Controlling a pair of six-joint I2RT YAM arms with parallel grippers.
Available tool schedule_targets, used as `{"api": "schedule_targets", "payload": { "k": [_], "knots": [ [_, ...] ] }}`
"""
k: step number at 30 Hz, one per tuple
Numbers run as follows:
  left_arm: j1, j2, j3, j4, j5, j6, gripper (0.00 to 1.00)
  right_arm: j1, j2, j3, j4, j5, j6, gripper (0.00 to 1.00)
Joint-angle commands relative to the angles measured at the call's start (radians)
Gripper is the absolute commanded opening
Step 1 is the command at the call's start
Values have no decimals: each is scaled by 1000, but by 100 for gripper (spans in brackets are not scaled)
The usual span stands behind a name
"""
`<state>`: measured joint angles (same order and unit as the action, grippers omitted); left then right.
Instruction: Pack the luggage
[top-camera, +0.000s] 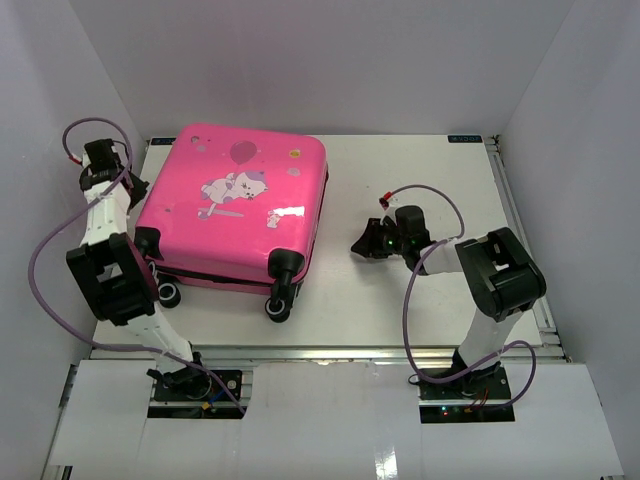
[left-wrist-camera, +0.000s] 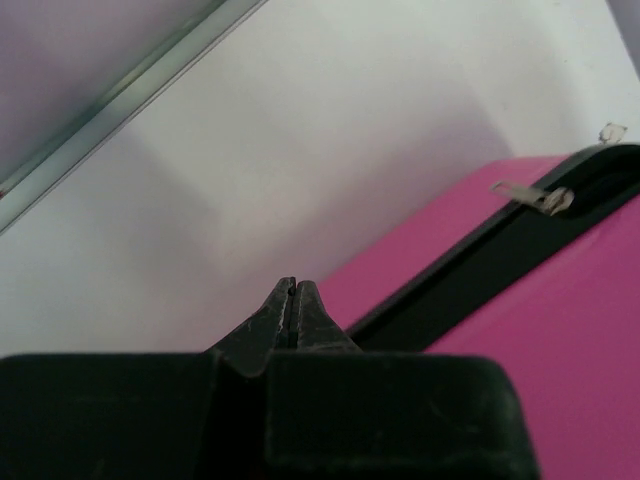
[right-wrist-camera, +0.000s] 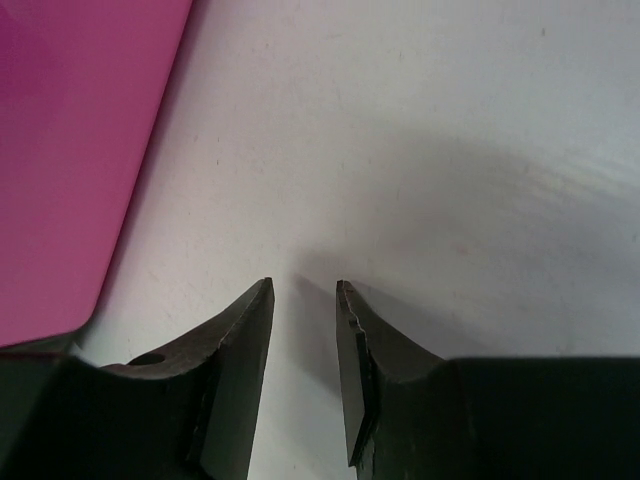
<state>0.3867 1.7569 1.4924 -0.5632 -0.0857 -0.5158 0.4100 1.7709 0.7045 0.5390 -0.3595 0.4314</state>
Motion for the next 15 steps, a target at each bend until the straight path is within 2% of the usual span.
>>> {"api": "schedule_targets", "payload": {
  "k": [1,2,4,10,15],
  "knots": [
    [-17,143,123,-29,206,41,0,28,55,128,-78,38,-18,38],
    [-26,187,140,-30,277,45,0,38,66,150,-90,47,-17,38],
    [-57,259,186,-38,316,54,0,56,73,162,-94,77,-18,37],
    [-224,426,387,-102,287,100,0,113,53,154,-111,123,-43,37],
    [-308,559,511,-109,350,113,0,154,-11,90,-120,156,-63,37]
  ]
}}
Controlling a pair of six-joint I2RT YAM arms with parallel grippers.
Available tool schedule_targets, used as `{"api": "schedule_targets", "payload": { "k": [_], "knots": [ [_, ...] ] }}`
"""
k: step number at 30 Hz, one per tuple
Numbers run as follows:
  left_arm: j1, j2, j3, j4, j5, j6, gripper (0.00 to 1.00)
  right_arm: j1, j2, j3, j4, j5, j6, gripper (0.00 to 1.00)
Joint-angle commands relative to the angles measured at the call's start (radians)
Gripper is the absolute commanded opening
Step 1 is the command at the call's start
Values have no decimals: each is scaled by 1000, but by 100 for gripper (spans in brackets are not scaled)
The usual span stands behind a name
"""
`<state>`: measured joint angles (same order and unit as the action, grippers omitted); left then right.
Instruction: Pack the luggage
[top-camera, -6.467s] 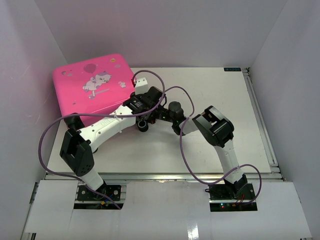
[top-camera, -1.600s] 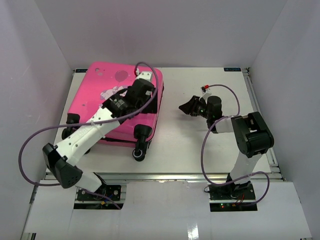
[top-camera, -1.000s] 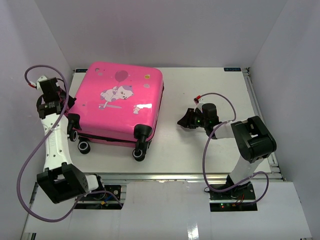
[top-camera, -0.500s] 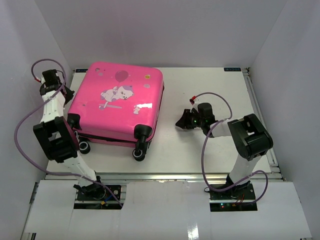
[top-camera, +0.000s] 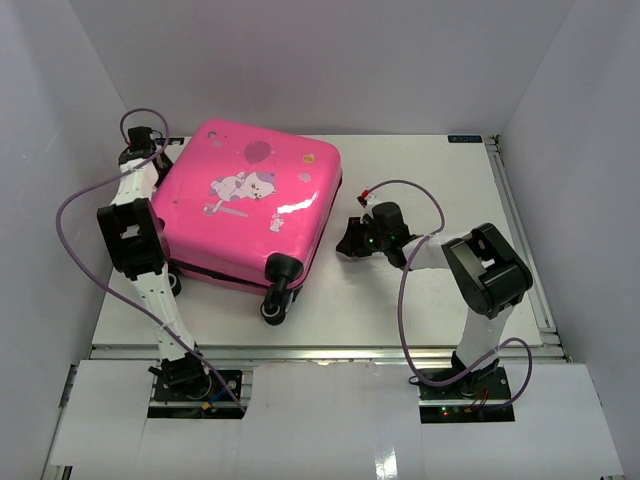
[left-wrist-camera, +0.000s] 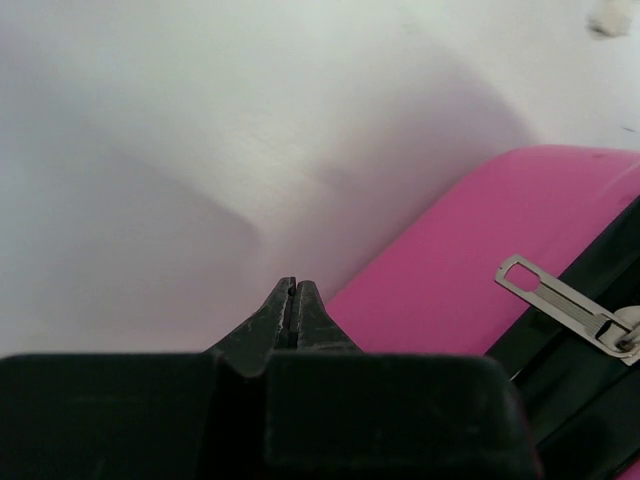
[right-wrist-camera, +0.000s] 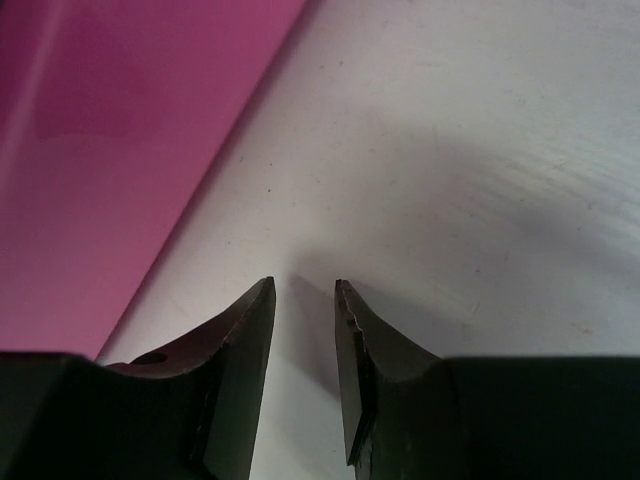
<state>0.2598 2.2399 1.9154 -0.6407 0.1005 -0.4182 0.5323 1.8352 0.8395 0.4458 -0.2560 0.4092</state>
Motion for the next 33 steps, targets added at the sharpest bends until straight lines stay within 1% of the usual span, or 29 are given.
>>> {"api": "schedule_targets", "payload": {
  "k": [1,3,4,7,11,13,16,18,19,22,23,27,28,31,32,33],
  "knots": [
    [-212,92,105,-21,174,24,0,34,-96,-68,-29,64,-44,37],
    [-243,135,129,-1,200,38,0,35,-148,-125,-25,83,-43,37],
    [-281,158,154,-1,214,36,0,35,-169,-146,-21,90,-40,37],
    [-354,239,264,7,266,37,0,42,-255,-219,-21,123,-31,37],
    [-415,303,374,35,294,42,0,62,-339,-259,-44,178,-18,36],
    [-444,316,389,58,316,47,0,88,-363,-268,-62,206,-12,37],
    [-451,283,397,93,316,46,0,130,-385,-279,-77,232,-8,36],
    [-434,212,392,100,220,52,6,155,-388,-273,-93,226,-12,36],
    [-420,178,382,103,177,56,13,169,-389,-269,-100,224,-14,36],
    [-355,48,341,106,96,53,47,205,-398,-272,-110,217,-20,36],
    [-328,-13,328,104,81,52,56,218,-400,-273,-113,216,-22,36],
    [-284,-191,324,42,-35,87,65,245,-397,-260,-135,198,-56,34],
    [-284,-209,335,3,-104,93,67,252,-388,-253,-152,195,-68,34],
    [-284,-251,366,-97,-238,106,68,277,-367,-212,-183,168,-92,33],
    [-284,-275,371,-141,-260,108,68,301,-364,-206,-179,152,-97,33],
    [-284,-303,368,-168,-246,111,68,316,-363,-203,-154,143,-103,33]
  ]
}}
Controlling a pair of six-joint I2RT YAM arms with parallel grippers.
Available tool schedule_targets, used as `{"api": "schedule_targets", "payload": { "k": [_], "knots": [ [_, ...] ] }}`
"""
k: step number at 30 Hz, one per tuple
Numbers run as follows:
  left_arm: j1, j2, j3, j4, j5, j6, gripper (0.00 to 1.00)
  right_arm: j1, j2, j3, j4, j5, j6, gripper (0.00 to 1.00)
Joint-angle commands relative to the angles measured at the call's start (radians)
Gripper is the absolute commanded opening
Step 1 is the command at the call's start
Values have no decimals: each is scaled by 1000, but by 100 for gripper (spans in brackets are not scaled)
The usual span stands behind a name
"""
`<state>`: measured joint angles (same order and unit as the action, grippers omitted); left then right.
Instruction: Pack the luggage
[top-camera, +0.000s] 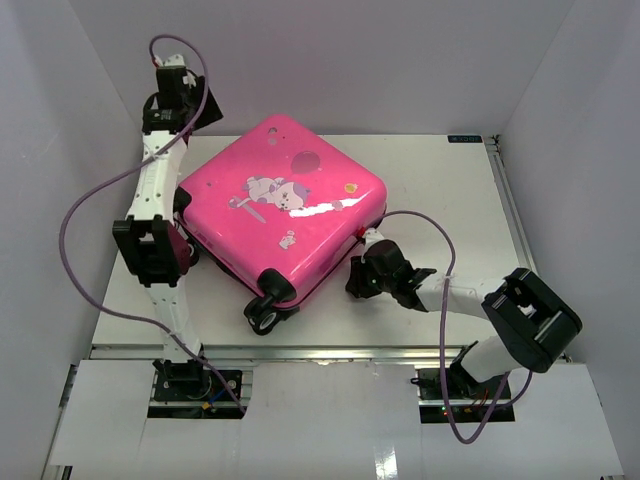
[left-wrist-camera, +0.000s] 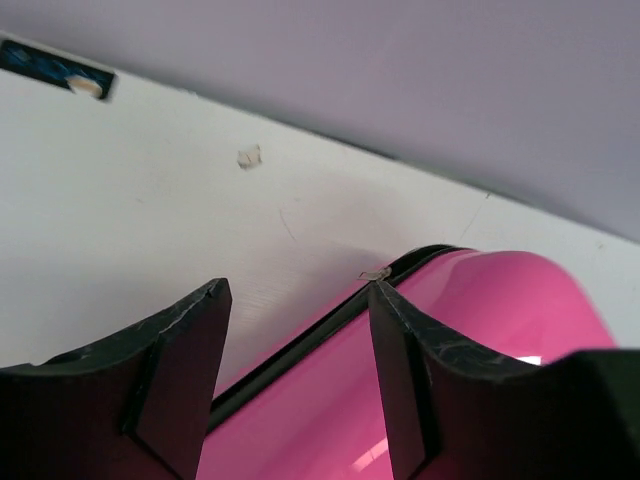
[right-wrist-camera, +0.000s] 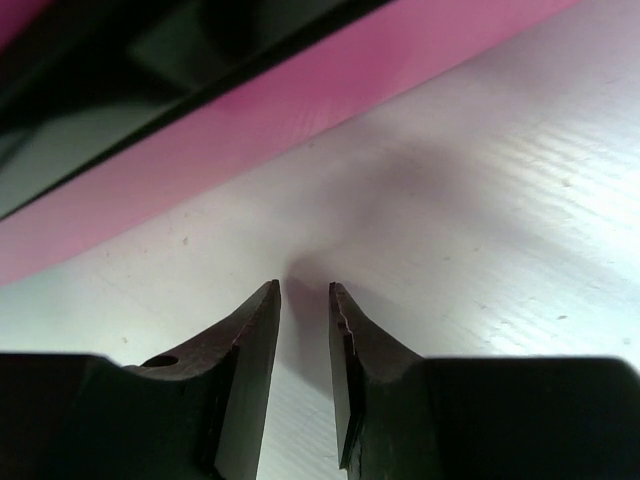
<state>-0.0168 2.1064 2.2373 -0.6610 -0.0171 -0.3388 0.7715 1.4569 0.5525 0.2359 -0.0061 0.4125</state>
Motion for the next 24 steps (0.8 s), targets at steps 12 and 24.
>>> {"api": "schedule_targets", "payload": {
  "k": [12,24],
  "knots": [
    [-271,-824,-682,-254,122,196,70,138,330,461,106,-264,-111,34],
    [-233,-973,-836,-290,-299,45,70,87,324,538,-7,-109,-78,38]
  ]
}}
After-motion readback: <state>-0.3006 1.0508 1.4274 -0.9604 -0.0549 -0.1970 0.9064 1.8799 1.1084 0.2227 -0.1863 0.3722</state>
